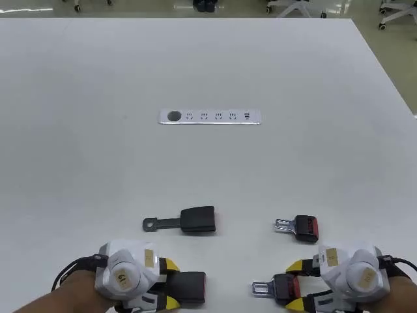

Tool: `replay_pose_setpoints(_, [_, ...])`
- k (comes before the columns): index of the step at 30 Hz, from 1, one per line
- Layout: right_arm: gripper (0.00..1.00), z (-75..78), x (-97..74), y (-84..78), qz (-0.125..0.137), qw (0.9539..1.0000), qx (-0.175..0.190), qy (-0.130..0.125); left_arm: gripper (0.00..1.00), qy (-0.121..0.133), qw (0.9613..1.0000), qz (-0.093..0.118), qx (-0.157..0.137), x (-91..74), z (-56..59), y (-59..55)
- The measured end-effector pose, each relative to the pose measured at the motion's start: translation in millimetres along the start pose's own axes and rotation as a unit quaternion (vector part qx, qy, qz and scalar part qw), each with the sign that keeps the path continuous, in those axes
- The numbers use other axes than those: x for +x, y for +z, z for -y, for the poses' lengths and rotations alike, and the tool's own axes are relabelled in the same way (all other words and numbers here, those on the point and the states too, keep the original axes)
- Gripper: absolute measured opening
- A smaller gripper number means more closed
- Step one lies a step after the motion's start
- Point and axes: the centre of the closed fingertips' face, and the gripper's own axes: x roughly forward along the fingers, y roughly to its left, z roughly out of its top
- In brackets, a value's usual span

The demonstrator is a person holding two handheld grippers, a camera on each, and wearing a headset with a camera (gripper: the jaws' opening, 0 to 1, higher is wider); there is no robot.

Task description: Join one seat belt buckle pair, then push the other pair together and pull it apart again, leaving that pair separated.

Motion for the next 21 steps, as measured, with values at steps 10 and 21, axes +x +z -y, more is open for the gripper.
replay_pose_setpoints(10, [0.32,-1.5,12.8,24.6,0.015,0.9999,0.001,-0.002,0.33,0.001,1.0,-0.003,0.0,0.9,-0.5,-0.9])
replay_pose_setpoints(21, [0.32,-3.8,33.6,51.4,0.024,0.9996,-0.012,0.009,0.33,-0.001,1.0,-0.008,0.004,1.2,-0.9,-1.3])
